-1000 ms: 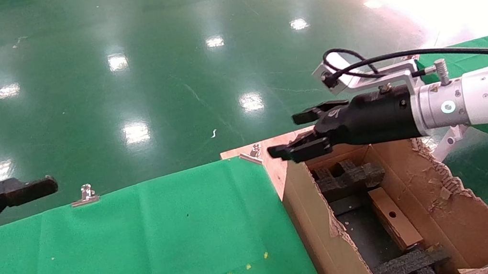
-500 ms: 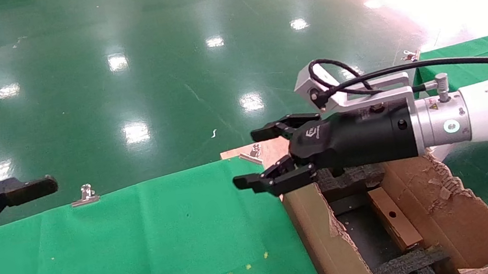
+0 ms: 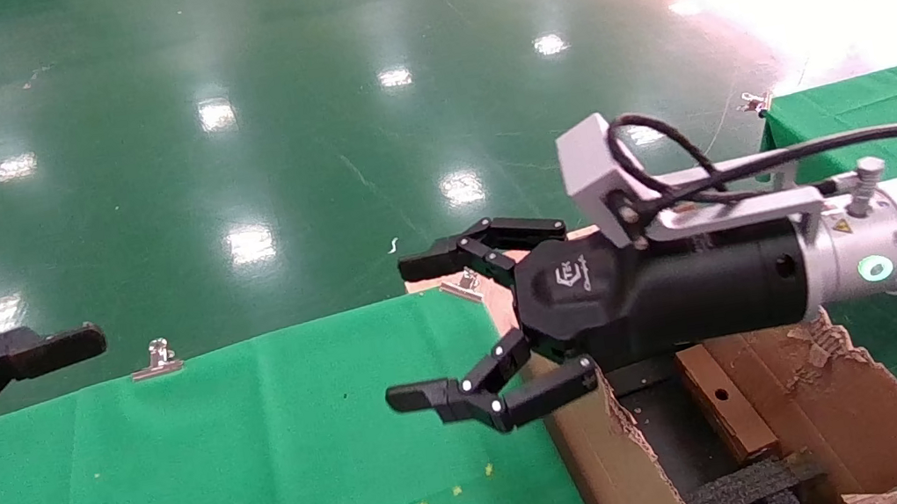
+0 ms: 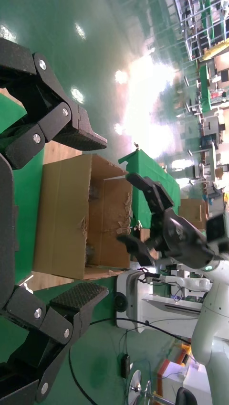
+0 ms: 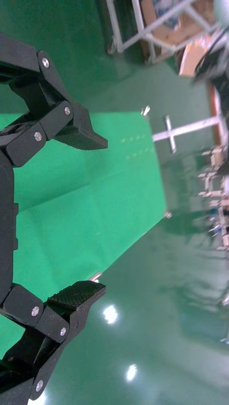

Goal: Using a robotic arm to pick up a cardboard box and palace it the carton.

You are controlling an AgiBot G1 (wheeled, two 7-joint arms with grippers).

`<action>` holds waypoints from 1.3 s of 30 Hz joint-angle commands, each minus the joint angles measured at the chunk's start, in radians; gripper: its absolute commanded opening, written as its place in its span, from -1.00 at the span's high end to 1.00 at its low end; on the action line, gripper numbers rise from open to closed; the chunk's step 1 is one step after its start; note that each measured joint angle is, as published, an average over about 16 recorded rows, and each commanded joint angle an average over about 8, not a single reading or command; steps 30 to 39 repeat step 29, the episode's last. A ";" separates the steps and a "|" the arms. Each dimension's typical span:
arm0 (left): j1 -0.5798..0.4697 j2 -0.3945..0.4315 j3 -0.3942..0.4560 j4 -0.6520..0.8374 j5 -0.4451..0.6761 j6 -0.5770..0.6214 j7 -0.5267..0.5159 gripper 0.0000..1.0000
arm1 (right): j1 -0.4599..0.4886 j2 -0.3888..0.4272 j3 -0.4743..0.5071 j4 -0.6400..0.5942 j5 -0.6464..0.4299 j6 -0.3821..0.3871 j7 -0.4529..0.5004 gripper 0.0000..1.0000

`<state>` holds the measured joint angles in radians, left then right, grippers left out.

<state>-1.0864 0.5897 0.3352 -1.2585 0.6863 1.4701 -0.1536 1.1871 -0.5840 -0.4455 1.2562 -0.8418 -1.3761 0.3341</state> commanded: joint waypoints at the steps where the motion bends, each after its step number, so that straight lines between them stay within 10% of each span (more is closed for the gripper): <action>1: 0.000 0.000 0.000 0.000 0.000 0.000 0.000 -1.00 | -0.021 -0.005 0.031 0.005 0.021 -0.022 -0.027 -1.00; 16: 0.000 0.000 0.000 0.000 0.000 0.000 0.000 -1.00 | -0.134 -0.031 0.197 0.031 0.134 -0.142 -0.165 -1.00; 39: 0.000 0.000 0.000 0.000 0.000 0.000 0.000 -1.00 | -0.121 -0.029 0.177 0.029 0.120 -0.128 -0.152 -1.00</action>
